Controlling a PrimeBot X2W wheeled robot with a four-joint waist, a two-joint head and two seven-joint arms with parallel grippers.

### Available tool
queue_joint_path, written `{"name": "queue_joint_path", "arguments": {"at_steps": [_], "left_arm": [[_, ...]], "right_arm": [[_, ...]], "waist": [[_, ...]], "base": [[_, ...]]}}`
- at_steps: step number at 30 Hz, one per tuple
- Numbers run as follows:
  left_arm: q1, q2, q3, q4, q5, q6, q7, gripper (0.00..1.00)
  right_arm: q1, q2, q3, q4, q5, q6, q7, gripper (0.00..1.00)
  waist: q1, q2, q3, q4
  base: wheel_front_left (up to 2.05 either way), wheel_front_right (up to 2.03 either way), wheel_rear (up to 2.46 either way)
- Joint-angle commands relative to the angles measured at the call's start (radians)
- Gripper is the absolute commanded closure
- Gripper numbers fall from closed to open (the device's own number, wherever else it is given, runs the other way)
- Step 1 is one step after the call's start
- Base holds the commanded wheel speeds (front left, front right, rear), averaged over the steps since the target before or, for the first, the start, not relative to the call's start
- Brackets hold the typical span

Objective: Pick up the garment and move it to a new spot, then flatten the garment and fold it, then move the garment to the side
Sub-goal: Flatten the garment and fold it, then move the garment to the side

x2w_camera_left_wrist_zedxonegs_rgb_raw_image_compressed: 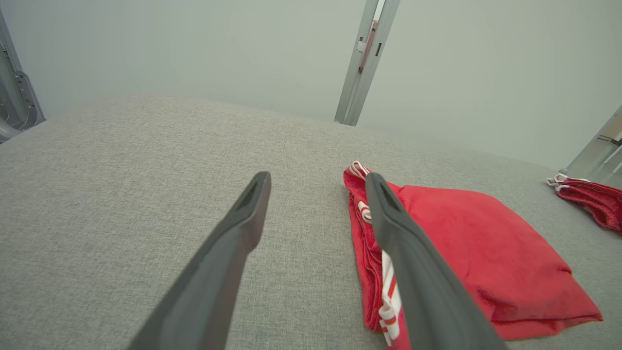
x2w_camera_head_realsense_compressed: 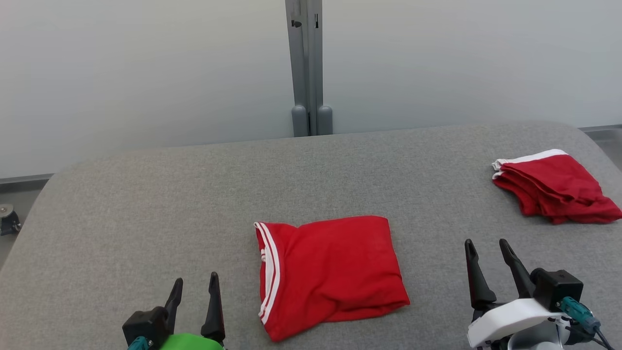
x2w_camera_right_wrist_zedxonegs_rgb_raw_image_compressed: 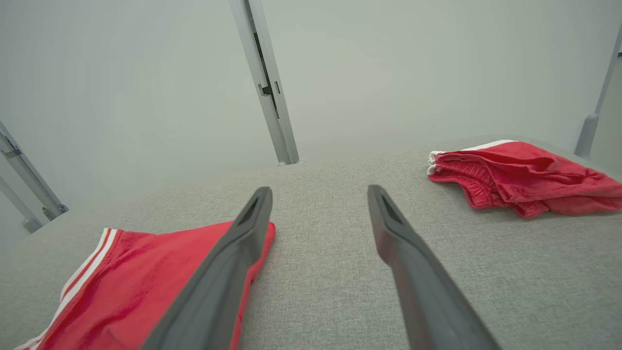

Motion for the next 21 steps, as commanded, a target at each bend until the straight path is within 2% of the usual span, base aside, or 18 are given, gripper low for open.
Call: {"name": "queue_joint_path", "arguments": {"at_steps": [1,16,19,21], "left_arm": [[0.004,-0.001,0.005,0.005,0.011,-0.003,-0.003,0.00],[-0.020,-0.009,0.016,0.009,0.030,-0.014,-0.003,0.00],[-0.026,-0.011,0.016,0.009,0.035,-0.014,-0.003,0.00],[-0.030,-0.012,0.015,0.008,0.037,-0.014,-0.003,0.00]], "right_arm": [[0.001,-0.001,0.001,-0.002,-0.004,0.000,0.004,0.00],[-0.032,-0.001,0.028,0.003,-0.022,0.000,0.017,0.00],[-0.057,-0.001,0.039,-0.005,-0.033,0.000,0.045,0.00],[-0.077,-0.001,0.040,0.001,-0.035,0.000,0.100,0.00]], "waist": [[0.0000,-0.0001,0.002,0.006],[0.0000,-0.0001,0.018,0.035],[0.0000,-0.0001,0.027,0.045],[0.0000,-0.0001,0.034,0.057]], "base": [[0.00,0.00,0.00],[0.00,0.00,0.00],[0.00,0.00,0.00],[0.00,0.00,0.00]]}}
